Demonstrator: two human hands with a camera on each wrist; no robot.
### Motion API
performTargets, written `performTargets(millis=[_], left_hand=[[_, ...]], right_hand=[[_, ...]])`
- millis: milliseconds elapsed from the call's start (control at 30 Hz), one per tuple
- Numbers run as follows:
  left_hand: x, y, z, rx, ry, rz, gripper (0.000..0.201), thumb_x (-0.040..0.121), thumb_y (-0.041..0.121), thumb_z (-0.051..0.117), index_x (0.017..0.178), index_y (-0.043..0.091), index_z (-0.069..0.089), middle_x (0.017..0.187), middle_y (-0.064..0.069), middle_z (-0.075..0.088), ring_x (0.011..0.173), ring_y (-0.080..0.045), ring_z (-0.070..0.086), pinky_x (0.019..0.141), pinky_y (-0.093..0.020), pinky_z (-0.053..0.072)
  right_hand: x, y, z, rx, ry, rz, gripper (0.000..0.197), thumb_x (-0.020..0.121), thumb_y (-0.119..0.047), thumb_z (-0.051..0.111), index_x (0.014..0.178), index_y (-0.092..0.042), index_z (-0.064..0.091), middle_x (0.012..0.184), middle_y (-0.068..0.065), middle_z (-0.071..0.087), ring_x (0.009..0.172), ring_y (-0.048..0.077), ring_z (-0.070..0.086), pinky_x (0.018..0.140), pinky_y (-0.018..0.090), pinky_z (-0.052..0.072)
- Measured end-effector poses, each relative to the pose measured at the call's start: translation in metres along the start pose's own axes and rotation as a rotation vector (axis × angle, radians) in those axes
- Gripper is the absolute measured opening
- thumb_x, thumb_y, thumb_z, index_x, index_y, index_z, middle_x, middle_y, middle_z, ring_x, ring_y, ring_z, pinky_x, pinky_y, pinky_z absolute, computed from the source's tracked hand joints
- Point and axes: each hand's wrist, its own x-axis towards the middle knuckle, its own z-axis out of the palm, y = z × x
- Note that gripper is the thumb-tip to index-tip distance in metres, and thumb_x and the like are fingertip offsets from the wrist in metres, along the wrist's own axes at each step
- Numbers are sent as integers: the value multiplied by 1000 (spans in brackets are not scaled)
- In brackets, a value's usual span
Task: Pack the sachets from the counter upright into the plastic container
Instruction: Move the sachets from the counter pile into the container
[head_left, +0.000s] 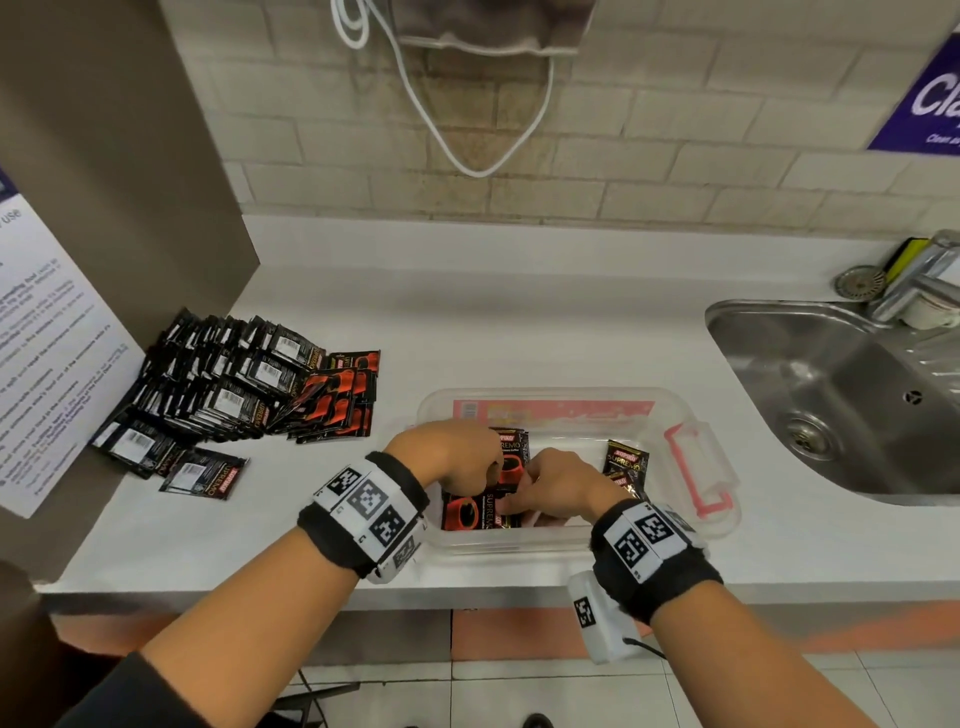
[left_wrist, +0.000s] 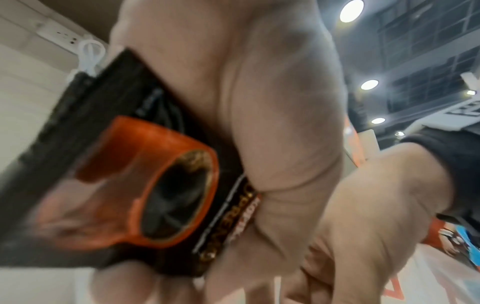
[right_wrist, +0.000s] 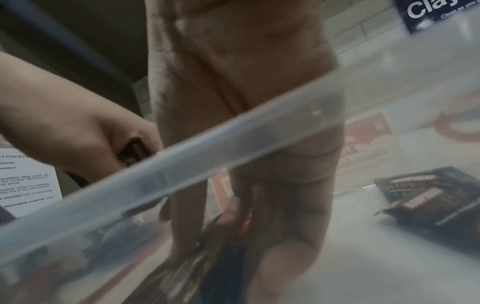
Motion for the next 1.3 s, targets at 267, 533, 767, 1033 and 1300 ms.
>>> performTargets(millis=[267, 533, 767, 1033, 1300], left_hand=[[-9, -20, -16, -411, 332, 16, 55, 84, 5, 65, 132, 25, 45, 91, -1, 60, 72, -17, 60, 56, -30, 51], [0, -12, -10, -580, 464, 46, 54, 75, 24, 86, 109, 24, 45, 90, 6, 61, 77, -12, 59, 56, -17, 41], [0, 5, -14, -615, 370, 80, 57, 82, 27, 81, 116, 20, 36, 92, -1, 60, 74, -11, 57, 60, -23, 44], [3, 13, -19, -563, 426, 97, 23, 87, 25, 76, 105, 23, 62, 102, 2, 69, 87, -16, 61, 83, -35, 51], [25, 39, -13, -338, 330, 123, 21, 93, 25, 70, 111, 16, 66, 94, 2, 65, 85, -17, 59, 74, -32, 47]], right_hand=[[-17, 3, -24, 185, 115, -85, 24, 88, -24, 73, 107, -18, 58, 100, 4, 74, 75, 17, 72, 62, 27, 53], [-32, -3, -29, 707, 236, -413, 31, 90, -6, 71, 120, -7, 65, 107, 20, 72, 88, 29, 73, 81, 40, 61], [-34, 10, -25, 795, 273, -448, 14, 87, 3, 71, 101, 0, 70, 94, 28, 71, 79, 30, 70, 68, 32, 62], [-44, 44, -39, 890, 275, -343, 14, 86, 5, 70, 89, -5, 60, 87, 16, 70, 79, 27, 73, 67, 30, 63], [-45, 67, -41, 476, 363, -223, 17, 93, -16, 71, 81, -10, 61, 77, 10, 66, 67, 21, 66, 72, 40, 57]])
